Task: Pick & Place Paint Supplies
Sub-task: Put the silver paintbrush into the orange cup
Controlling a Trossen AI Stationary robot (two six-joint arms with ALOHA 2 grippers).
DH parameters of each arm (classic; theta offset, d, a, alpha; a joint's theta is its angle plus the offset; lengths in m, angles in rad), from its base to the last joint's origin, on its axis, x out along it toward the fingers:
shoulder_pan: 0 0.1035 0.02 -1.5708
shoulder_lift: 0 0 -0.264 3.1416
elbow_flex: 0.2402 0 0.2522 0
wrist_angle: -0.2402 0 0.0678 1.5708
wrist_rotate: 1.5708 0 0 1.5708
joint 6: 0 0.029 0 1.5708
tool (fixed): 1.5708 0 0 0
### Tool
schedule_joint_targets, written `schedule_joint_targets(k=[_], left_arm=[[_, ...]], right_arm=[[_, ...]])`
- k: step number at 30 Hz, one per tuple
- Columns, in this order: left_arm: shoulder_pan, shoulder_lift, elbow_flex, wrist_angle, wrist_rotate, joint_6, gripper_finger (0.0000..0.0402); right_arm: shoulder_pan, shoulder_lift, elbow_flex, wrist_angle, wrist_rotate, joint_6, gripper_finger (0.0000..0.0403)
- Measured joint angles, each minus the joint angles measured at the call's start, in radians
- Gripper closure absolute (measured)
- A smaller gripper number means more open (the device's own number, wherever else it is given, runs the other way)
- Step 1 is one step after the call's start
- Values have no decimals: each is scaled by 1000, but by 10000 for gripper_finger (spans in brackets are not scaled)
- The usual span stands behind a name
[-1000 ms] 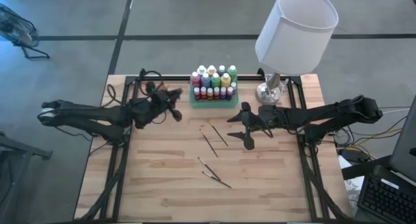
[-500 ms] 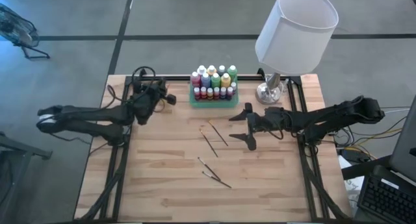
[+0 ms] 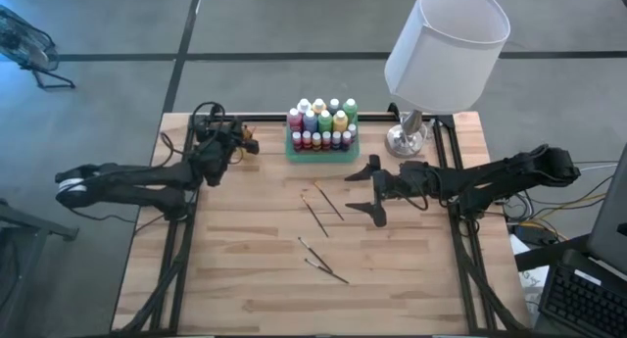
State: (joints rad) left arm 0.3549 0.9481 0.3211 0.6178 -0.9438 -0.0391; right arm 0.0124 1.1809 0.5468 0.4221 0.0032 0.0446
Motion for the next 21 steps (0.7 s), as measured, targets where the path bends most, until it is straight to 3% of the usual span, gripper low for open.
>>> schedule_joint_targets(k=[21], left_arm=[[79, 236, 0, 20, 35, -151, 377]], right_arm=[[0, 0, 0, -6, 0, 5, 104]])
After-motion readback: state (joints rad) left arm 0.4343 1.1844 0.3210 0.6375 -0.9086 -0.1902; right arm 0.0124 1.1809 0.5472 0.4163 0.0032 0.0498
